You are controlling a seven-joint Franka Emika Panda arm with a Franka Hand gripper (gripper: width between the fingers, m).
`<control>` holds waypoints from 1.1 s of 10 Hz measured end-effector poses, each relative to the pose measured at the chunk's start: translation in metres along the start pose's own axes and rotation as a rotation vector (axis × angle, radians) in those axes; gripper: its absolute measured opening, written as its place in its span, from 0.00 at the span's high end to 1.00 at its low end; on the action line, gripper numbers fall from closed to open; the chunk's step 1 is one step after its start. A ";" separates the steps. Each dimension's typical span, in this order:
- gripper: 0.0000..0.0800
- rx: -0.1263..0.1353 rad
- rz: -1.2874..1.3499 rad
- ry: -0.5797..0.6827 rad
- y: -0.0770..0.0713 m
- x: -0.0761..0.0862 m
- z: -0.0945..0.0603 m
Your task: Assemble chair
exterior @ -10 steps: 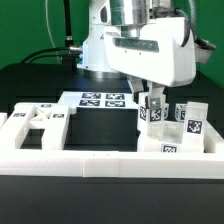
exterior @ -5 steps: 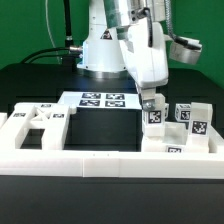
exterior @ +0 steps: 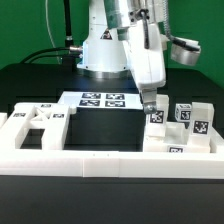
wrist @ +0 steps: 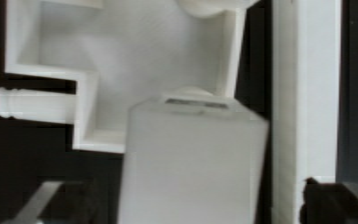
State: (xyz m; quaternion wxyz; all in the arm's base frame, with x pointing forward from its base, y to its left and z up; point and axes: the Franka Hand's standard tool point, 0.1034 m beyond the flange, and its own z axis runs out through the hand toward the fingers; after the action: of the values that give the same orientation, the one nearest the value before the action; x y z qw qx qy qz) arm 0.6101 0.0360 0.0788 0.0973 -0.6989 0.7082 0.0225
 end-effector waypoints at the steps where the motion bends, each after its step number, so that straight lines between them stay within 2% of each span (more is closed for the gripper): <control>1: 0.26 -0.004 -0.095 0.005 -0.003 -0.005 -0.001; 2: 0.20 0.001 -0.196 0.003 -0.004 -0.008 -0.002; 6: 0.19 -0.003 -0.493 0.005 -0.004 -0.005 -0.001; 11: 0.19 -0.083 -1.025 0.054 -0.002 -0.008 -0.001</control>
Offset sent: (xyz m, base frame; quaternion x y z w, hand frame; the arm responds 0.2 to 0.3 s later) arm 0.0000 0.0000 0.0000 0.0000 0.0000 -0.1938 0.9810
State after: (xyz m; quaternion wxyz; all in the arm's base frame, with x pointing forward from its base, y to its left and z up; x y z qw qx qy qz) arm 0.6125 0.0439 0.0814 0.0496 -0.9599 0.2753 -0.0183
